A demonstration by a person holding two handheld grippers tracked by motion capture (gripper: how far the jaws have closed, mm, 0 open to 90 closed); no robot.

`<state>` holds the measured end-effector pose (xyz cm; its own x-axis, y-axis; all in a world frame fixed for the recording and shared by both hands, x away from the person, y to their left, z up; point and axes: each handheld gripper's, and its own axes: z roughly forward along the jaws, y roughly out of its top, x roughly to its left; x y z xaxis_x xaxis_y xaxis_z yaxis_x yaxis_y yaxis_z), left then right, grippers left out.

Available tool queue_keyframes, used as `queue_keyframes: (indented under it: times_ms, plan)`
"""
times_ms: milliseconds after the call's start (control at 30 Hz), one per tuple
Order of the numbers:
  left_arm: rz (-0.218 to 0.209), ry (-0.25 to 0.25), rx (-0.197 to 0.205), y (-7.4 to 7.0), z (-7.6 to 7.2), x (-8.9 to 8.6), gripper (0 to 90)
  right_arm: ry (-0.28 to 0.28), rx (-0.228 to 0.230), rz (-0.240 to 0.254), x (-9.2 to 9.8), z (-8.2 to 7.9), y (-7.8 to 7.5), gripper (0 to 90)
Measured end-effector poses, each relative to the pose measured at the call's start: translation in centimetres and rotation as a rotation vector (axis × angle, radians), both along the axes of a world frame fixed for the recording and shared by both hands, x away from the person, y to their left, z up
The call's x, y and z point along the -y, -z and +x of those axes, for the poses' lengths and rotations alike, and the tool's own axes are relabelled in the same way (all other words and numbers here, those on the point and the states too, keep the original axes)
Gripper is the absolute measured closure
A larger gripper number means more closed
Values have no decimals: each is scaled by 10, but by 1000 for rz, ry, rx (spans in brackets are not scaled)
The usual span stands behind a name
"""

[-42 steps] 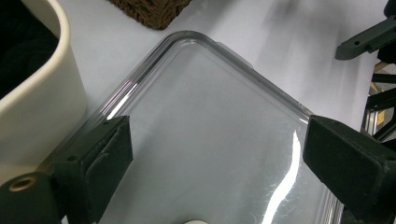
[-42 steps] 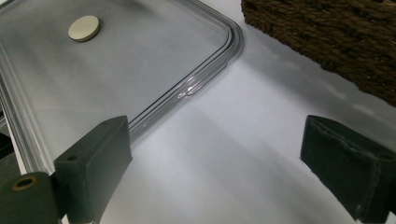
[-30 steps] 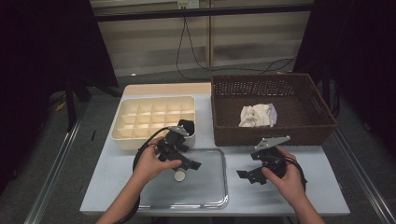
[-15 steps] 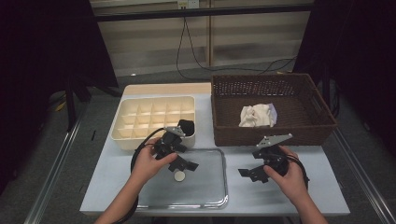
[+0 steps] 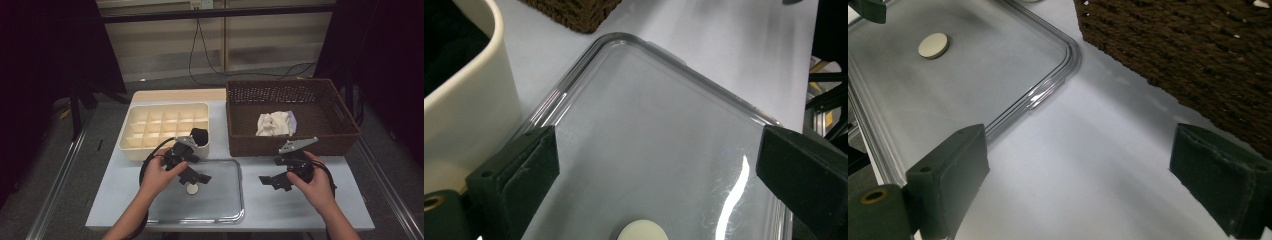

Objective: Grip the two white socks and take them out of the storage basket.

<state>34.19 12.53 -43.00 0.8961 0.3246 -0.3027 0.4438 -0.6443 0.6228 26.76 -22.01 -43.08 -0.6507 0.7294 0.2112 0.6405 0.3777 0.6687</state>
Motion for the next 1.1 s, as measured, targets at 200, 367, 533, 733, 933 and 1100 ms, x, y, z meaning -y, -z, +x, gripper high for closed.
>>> queue_keyframes:
  times_ms: [200, 367, 533, 733, 933, 1100]
  plan:
    - [6, -4, 3, -2, 0, -2, 36, -8, 3, -17, 3, 3, -8, 85]
    - [-5, -1, 9, 0, 0, -2, 36, -17, -7, -10, 6, 6, -16, 85]
    - [-6, -2, 8, 0, 0, -2, 36, -26, -4, -20, 9, 8, -25, 86]
    - [-17, -6, 11, -1, 0, -4, 36, -27, 2, -33, 13, 12, -38, 90]
    - [-20, -5, 5, -2, 0, -5, 39, -28, 12, -33, 16, 19, -53, 92]
    - [-18, -10, 5, -3, 0, -5, 39, -23, 16, -46, 17, 27, -64, 98]
